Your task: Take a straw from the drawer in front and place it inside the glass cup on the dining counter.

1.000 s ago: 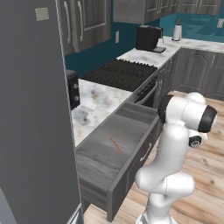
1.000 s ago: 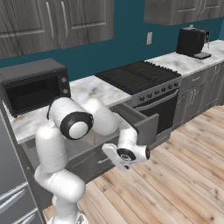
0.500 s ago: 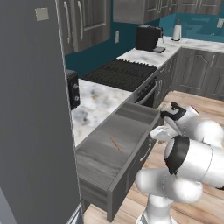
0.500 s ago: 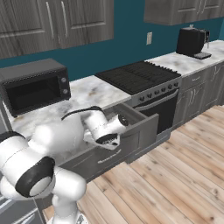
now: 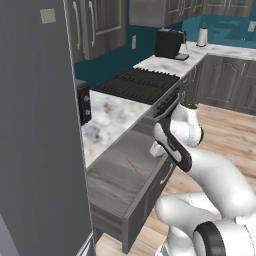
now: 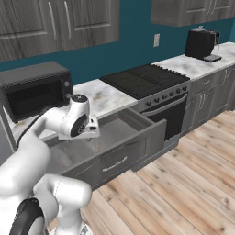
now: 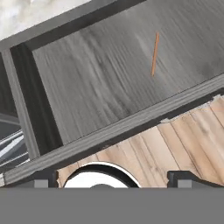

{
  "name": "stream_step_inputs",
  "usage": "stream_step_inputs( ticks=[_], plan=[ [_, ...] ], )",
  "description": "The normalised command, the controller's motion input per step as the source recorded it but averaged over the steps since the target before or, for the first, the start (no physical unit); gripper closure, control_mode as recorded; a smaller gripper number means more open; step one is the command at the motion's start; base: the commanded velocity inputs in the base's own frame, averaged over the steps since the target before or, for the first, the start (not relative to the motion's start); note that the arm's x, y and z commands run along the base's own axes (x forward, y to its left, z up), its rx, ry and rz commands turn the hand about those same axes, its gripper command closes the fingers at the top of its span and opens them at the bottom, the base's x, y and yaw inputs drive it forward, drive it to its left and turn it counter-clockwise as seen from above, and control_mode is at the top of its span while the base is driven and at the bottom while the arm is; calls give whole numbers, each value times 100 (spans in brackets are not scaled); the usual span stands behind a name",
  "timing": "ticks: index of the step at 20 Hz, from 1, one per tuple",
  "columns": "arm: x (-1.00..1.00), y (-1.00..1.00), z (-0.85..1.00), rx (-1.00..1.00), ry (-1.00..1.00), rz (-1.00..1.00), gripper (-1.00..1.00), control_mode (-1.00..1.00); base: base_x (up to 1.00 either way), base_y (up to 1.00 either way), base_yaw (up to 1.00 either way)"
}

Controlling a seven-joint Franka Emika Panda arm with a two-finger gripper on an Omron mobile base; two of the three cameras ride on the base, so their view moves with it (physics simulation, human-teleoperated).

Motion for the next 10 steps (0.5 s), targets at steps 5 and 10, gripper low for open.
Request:
stream_step_inputs(
  ticks=[5, 10],
  plan=[
    [41, 7, -7, -18, 27, 11, -100, -100, 0, 0, 0],
    [77, 0, -8, -8, 17, -1, -100, -100, 0, 0, 0]
  ],
)
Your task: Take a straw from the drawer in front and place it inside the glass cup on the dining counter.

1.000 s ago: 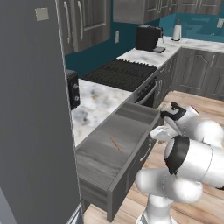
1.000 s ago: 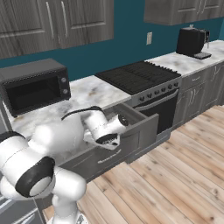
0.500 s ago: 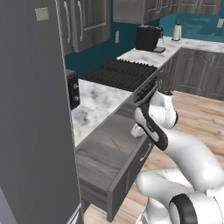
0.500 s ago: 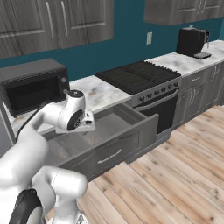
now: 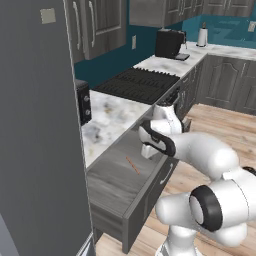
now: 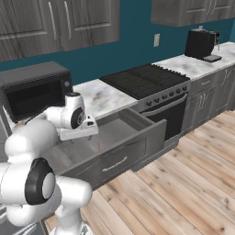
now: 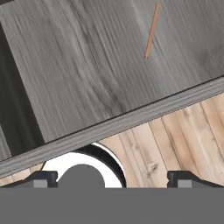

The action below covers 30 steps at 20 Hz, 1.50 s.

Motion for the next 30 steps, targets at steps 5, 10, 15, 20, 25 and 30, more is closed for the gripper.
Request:
stream_step_inputs(
  ticks=[5, 10, 15, 20, 25, 30],
  plan=[
    [55, 0, -11, 0, 7, -4, -100, -100, 0, 0, 0],
    [25, 0, -45, 0, 0, -5, -100, -100, 0, 0, 0],
    [14, 1, -71, -2, 0, -1, -100, -100, 0, 0, 0],
    [0, 0, -78, -6, -5, 0, -100, -100, 0, 0, 0],
    [5, 0, -64, -8, -10, 0, -100, -100, 0, 0, 0],
    [28, 0, -37, 0, -12, 0, -100, -100, 0, 0, 0]
  ],
)
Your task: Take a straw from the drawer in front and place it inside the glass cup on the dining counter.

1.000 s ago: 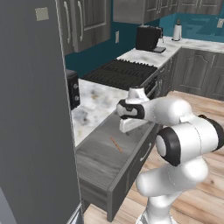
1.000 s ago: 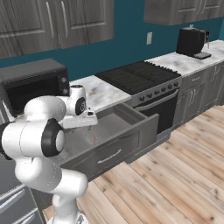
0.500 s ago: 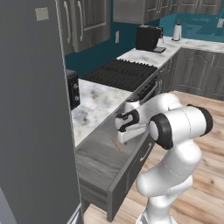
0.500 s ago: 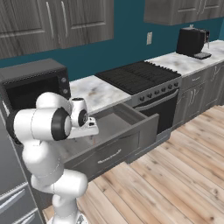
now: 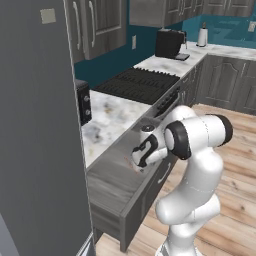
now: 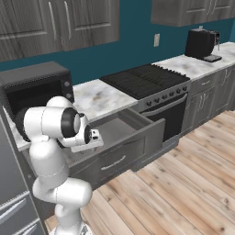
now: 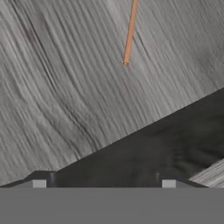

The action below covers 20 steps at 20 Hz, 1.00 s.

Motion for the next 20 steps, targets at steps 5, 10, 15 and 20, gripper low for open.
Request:
stream_step_inputs(
  ticks=[5, 10, 15, 20],
  plan=[
    [34, 0, -36, 0, -12, 0, -100, -100, 0, 0, 0],
    [-15, -1, -44, 0, -10, 0, -100, -100, 0, 0, 0],
    [-75, -13, -48, 1, -10, 0, -100, -100, 0, 0, 0],
    [-86, -37, -27, 6, -7, 0, -100, -100, 0, 0, 0]
  ],
)
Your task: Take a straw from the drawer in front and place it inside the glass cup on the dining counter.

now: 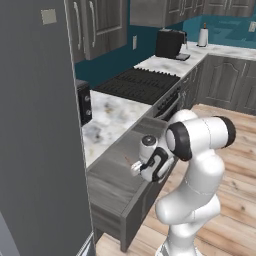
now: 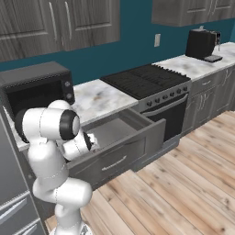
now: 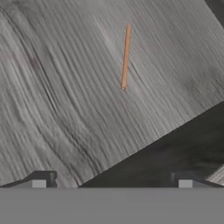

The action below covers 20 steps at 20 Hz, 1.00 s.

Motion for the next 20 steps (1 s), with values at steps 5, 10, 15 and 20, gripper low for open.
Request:
stream_step_inputs(
  ticks=[5, 10, 15, 20],
  plan=[
    [-75, -54, 6, 16, -4, 0, -100, -100, 0, 0, 0],
    [0, -22, 28, 7, -1, 0, -100, -100, 0, 0, 0],
    [68, 0, 25, 0, 0, -1, -100, -100, 0, 0, 0],
    [34, 0, -28, 0, 12, 0, -100, -100, 0, 0, 0]
  ],
)
